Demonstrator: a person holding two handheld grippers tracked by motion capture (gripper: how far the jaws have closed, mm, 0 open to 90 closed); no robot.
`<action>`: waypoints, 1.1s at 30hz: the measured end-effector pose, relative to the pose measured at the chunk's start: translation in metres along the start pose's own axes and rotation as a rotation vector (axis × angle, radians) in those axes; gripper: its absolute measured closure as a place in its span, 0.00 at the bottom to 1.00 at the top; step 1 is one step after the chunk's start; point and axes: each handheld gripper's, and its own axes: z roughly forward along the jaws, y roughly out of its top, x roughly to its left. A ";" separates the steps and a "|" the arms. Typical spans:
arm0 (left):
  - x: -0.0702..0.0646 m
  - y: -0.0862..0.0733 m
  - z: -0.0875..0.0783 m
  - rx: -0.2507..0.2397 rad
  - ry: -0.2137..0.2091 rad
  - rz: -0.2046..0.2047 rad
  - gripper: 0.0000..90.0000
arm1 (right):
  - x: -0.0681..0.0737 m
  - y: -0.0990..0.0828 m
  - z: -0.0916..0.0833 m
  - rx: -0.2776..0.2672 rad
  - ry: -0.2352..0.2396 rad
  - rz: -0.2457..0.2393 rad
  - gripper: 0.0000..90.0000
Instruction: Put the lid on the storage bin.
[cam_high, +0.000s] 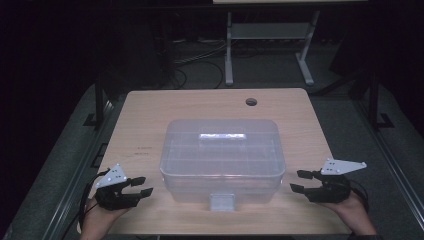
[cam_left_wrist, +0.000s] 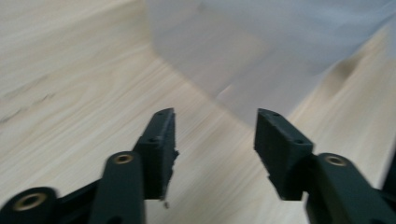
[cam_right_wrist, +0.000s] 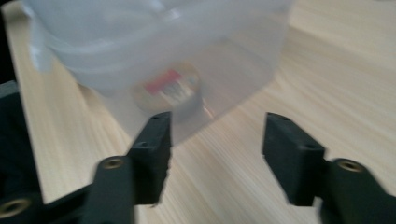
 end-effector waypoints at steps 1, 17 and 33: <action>0.001 -0.002 0.002 0.008 0.015 0.004 0.47 | -0.001 -0.002 0.001 0.006 -0.015 0.009 0.37; 0.021 -0.021 0.021 0.082 0.166 -0.018 0.20 | -0.016 -0.028 0.021 0.118 -0.246 0.072 0.13; 0.035 -0.032 0.036 0.069 0.201 -0.035 0.15 | -0.028 -0.039 0.029 0.148 -0.322 0.135 0.02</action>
